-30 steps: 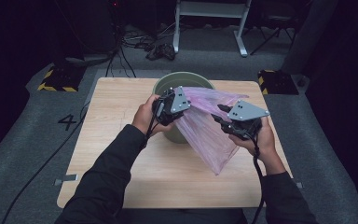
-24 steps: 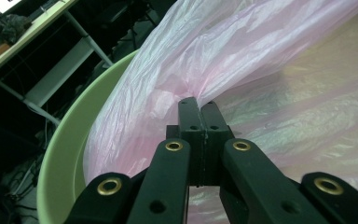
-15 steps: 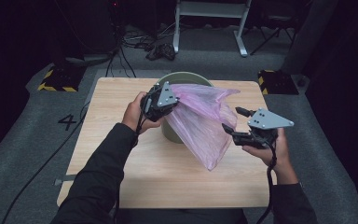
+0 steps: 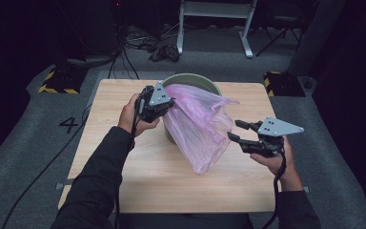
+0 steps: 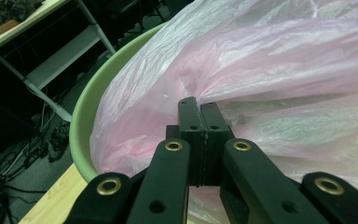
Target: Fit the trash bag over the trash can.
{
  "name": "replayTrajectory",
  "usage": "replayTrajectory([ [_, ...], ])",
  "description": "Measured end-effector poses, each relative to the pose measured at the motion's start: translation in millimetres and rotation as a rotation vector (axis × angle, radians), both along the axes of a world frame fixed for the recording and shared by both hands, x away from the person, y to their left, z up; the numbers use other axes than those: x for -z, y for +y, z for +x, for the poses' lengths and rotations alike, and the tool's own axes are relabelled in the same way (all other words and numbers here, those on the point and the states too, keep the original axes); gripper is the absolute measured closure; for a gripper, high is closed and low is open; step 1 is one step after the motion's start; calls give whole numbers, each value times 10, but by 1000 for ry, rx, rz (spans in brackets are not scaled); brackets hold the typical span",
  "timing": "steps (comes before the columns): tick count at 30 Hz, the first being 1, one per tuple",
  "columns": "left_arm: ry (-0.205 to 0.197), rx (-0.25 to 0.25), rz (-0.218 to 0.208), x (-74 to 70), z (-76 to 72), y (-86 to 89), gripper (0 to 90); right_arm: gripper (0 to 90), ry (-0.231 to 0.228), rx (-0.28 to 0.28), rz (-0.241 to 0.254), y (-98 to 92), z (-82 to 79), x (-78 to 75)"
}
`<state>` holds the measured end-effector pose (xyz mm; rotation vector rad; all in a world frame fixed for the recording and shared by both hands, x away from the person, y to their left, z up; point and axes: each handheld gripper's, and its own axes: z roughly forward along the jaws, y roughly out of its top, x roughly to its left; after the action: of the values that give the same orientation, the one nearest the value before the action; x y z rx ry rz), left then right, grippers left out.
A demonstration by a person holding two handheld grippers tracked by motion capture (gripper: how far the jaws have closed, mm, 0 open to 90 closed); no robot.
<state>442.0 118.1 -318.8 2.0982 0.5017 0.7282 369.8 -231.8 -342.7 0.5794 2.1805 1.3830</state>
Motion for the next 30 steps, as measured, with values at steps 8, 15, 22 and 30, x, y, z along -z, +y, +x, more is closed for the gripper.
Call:
replayTrajectory([
  [8,-12,15,-26,-37,-124,-4,665,858,6,-41,-18,159,66,106],
  [15,15,59,-47,-63,-332,-80,434,889,-9,-41,-25,225,59,80],
  [22,1,67,-98,-68,-561,-202,235,897,-22,-20,-14,230,65,51],
  [30,-55,116,-69,-125,-871,-514,224,900,-31,-13,-8,247,55,26],
])
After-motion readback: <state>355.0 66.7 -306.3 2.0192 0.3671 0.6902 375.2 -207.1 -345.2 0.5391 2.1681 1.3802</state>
